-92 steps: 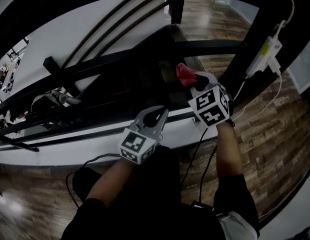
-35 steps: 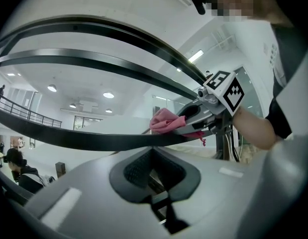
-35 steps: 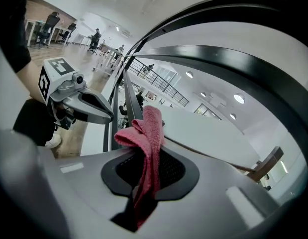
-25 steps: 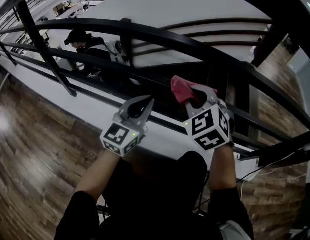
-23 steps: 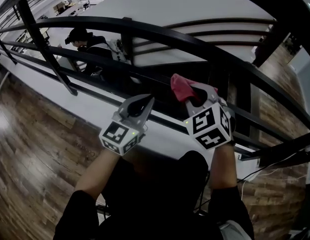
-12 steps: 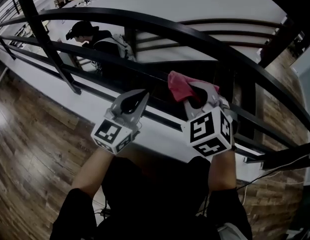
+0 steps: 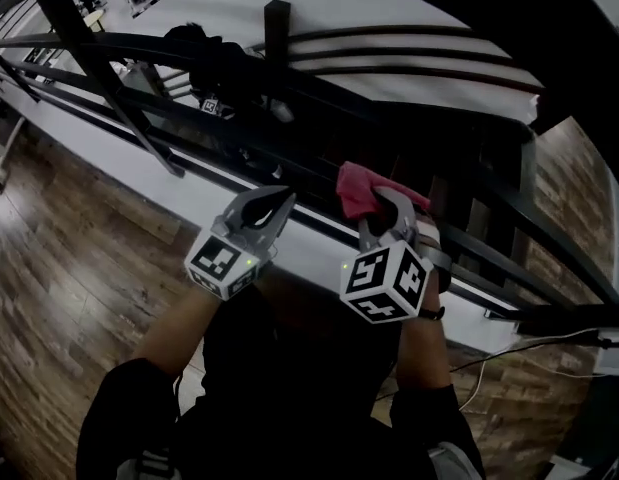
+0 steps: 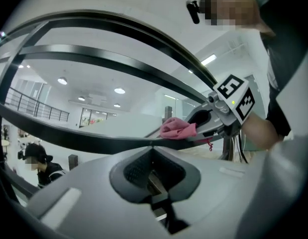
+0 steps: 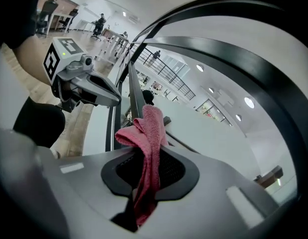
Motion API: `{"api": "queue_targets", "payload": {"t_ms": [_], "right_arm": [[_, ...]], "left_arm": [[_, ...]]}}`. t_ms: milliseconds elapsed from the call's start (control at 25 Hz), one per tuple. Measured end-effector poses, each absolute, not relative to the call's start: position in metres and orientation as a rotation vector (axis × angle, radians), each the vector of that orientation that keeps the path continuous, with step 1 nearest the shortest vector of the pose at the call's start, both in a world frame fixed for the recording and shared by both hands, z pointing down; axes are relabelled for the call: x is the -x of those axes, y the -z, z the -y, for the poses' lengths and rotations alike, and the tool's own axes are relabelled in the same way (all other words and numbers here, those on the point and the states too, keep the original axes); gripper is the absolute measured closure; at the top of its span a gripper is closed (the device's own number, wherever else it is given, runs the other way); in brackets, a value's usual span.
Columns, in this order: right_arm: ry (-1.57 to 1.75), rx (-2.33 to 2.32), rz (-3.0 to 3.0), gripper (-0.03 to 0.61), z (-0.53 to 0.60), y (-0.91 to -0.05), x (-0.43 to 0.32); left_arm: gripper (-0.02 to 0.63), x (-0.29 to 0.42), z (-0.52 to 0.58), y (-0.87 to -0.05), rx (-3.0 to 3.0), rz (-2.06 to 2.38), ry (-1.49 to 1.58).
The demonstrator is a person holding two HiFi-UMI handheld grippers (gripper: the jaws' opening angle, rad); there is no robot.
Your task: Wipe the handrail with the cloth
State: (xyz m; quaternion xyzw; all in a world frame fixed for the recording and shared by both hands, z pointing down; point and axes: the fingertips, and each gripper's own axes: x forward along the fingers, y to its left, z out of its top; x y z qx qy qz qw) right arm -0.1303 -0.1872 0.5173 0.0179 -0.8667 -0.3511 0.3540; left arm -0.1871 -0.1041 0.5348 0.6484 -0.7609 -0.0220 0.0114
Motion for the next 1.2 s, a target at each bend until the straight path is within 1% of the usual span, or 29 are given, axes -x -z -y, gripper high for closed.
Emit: {"api": "queue_targets", "payload": {"t_ms": [200, 440, 640, 720, 840, 960, 1200], "right_arm": [[0.788, 0.079, 2.323, 0.528, 0.188, -0.513, 0.132], [0.905, 0.073, 2.331, 0.528, 0.183, -0.511, 0.137], [0.918, 0.094, 2.299, 0.528, 0.185, -0.513, 0.142], [0.895, 0.1, 2.3, 0.528, 0.184, -0.514, 0.144], [0.866, 0.039, 2.314, 0.528, 0.185, -0.516, 0.144], [0.874, -0.001, 2.319, 0.528, 0.184, -0.516, 0.147], [0.886, -0.01, 2.337, 0.528, 0.158, -0.516, 0.18]], "left_arm": [[0.614, 0.186, 0.1, -0.527, -2.006, 2.435, 0.036], [0.614, 0.185, 0.1, -0.532, -1.902, 2.551, 0.048], [0.614, 0.175, 0.102, -0.514, -1.914, 2.582, -0.097], [0.614, 0.177, 0.098, -0.513, -1.929, 2.575, -0.105], [0.614, 0.184, 0.084, -0.526, -1.913, 2.564, -0.112], [0.614, 0.196, 0.068, -0.531, -1.898, 2.567, -0.054], [0.614, 0.223, 0.04, -0.535, -1.902, 2.561, -0.002]]}}
